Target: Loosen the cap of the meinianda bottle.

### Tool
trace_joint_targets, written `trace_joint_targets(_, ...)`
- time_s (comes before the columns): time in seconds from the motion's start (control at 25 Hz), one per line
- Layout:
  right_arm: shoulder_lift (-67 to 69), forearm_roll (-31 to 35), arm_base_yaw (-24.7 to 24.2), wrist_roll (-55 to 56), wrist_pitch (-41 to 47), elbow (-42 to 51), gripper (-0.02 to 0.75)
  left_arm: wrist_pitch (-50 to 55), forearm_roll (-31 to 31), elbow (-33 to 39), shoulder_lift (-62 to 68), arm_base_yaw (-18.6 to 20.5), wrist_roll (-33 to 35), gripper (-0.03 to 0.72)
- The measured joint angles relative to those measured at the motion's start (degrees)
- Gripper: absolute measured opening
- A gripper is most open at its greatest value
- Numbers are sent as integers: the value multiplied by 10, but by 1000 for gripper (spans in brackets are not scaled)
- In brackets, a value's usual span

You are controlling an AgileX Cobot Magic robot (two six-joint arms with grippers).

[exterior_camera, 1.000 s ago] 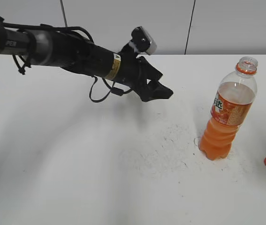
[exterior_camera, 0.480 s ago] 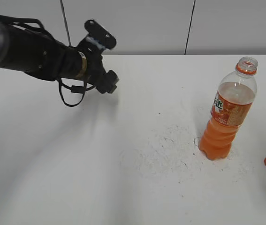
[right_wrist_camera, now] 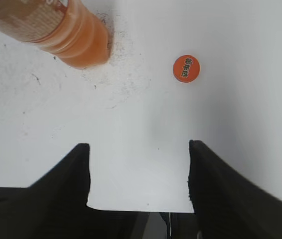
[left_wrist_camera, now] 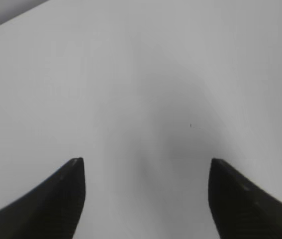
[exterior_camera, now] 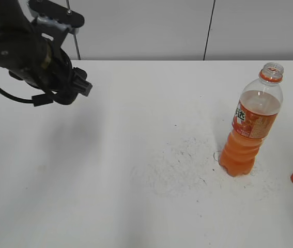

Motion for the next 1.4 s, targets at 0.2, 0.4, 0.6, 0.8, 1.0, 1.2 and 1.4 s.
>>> trace_joint_targets(0.2, -52, 0, 0, -7, 61, -3, 459, 81, -93, 22, -106, -40, 83, 592)
trace_joint_targets(0.4, -147, 0, 0, -10, 140, -5, 460, 97, -159, 83, -258, -86, 108, 592)
trace_joint_targets(0.6, -243, 1, 0, -8, 184, -5, 460, 145, -245, 130, -416, -122, 149, 585)
trace_joint_targets(0.8, -361, 2, 0, -9, 186, -5, 460, 183, -293, 188, -578, -130, 185, 581)
trace_joint_targets(1.0, -443, -3, 0, -59, 187, -5, 460, 202, -361, 270, -699, -131, 281, 578)
trace_joint_targets(1.2, -457, -11, 0, -91, 188, -2, 460, 214, -402, 318, -770, -131, 343, 577)
trace_joint_targets(1.4, -457, -27, 0, -93, 182, 66, 460, 226, -404, 326, -800, -131, 356, 575)
